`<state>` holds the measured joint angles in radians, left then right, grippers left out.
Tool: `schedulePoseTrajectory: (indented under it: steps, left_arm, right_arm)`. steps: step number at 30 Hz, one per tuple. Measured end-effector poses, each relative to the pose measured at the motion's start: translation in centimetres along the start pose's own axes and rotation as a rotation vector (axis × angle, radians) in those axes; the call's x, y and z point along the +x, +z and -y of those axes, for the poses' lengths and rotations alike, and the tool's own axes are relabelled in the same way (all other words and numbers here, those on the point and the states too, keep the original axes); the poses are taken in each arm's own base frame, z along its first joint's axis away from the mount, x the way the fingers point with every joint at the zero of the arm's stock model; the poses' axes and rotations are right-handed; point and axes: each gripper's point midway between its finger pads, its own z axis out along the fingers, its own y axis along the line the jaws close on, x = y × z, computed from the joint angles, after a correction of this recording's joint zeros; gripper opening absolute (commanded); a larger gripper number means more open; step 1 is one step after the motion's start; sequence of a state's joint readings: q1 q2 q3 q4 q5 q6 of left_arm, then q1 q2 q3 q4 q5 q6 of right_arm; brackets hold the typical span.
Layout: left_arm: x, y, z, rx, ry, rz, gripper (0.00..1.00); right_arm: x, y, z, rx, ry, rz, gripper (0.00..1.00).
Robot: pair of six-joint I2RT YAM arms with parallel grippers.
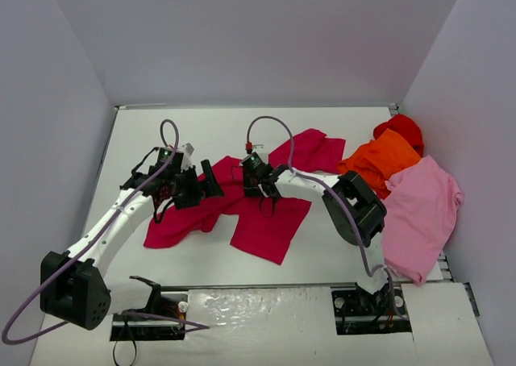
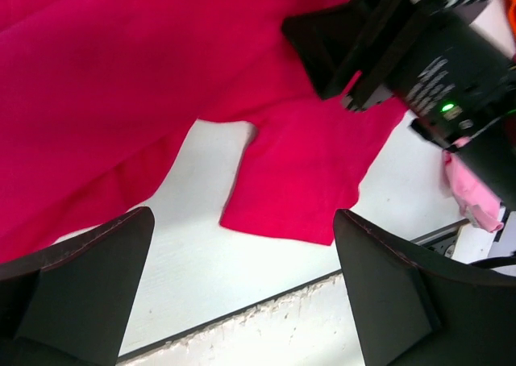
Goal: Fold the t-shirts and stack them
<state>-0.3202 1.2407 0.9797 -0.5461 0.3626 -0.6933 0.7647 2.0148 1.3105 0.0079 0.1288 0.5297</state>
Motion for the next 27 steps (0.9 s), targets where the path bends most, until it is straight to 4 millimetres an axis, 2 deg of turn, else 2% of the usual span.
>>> schedulePoseTrajectory:
  steps: [4, 6, 10, 14, 17, 19, 22, 24, 27]
  left_arm:
    - [1.7, -0.1, -1.5, -0.042, -0.015, -0.03, 0.92]
    - [2.8, -0.4, -2.2, -0.063, -0.028, -0.054, 0.92]
    - [4.6, -2.2, -3.0, -0.09, -0.052, -0.061, 0.92]
    - [6.0, -4.4, -4.5, -0.157, -0.066, -0.031, 0.92]
    - [6.6, -4.9, -6.1, -0.24, -0.079, -0.036, 0.92]
    - [6.7, -4.6, -6.8, -0.282, -0.088, -0.052, 0.92]
    - [6.9, -2.9, -7.9, -0.35, -0.101, -0.109, 0.92]
    - [7.0, -1.8, -8.3, -0.384, -0.104, -0.146, 0.92]
    - [7.1, -0.9, -8.2, -0.398, -0.09, -0.163, 0.92]
  right_arm:
    - [0.4, -0.2, -0.3, -0.02, -0.002, -0.012, 0.35]
    - [1.3, -1.0, 0.0, -0.019, -0.009, -0.016, 0.38]
    - [3.7, -5.5, 1.3, 0.0, -0.039, -0.022, 0.4]
    - [4.4, -10.4, 1.2, -0.063, -0.019, 0.021, 0.39]
    - [4.1, -11.8, 1.8, -0.079, 0.007, 0.055, 0.38]
    - [4.3, -11.0, 2.2, -0.062, 0.011, 0.046, 0.4]
    - [4.6, -8.2, 2.7, -0.016, -0.004, 0.008, 0.41]
    - [4.0, -5.7, 2.0, -0.007, -0.02, -0.017, 0.41]
    - [2.4, -2.4, -0.2, -0.044, -0.029, -0.022, 0.41]
